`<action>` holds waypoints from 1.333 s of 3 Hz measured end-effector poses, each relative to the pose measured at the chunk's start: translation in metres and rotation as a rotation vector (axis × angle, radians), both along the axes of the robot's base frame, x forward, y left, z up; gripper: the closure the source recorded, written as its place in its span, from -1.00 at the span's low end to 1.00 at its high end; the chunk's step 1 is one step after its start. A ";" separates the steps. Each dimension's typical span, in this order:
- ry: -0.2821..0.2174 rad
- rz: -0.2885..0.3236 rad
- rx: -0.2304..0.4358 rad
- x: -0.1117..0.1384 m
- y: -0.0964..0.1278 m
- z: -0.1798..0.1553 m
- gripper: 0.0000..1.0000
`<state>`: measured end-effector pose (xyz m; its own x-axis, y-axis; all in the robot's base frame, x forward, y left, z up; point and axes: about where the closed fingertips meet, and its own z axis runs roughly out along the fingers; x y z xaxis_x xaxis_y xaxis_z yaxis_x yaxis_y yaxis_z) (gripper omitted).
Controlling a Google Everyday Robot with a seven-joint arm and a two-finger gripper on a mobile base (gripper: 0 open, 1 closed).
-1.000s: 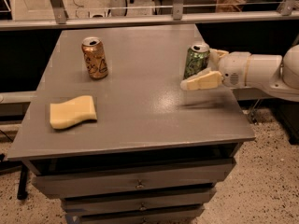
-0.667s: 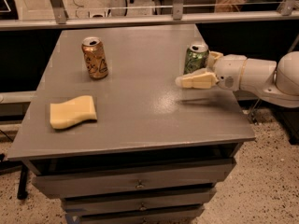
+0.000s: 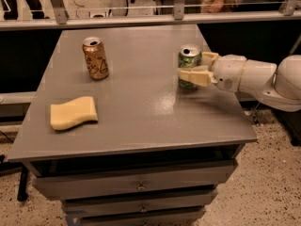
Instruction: Move green can near sponge
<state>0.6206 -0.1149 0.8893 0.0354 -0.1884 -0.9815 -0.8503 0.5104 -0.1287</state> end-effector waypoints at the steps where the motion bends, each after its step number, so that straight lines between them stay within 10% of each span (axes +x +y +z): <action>1: -0.005 -0.012 0.049 -0.002 0.014 0.015 0.74; 3: 0.040 -0.025 0.086 -0.012 0.032 0.051 1.00; 4: 0.057 0.083 0.111 -0.033 0.082 0.048 1.00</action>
Offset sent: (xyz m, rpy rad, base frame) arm -0.0224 0.0397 0.0953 0.1265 0.0935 -0.0684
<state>0.5876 -0.0333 0.9375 -0.0100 -0.0770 -0.9970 -0.8946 0.4462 -0.0255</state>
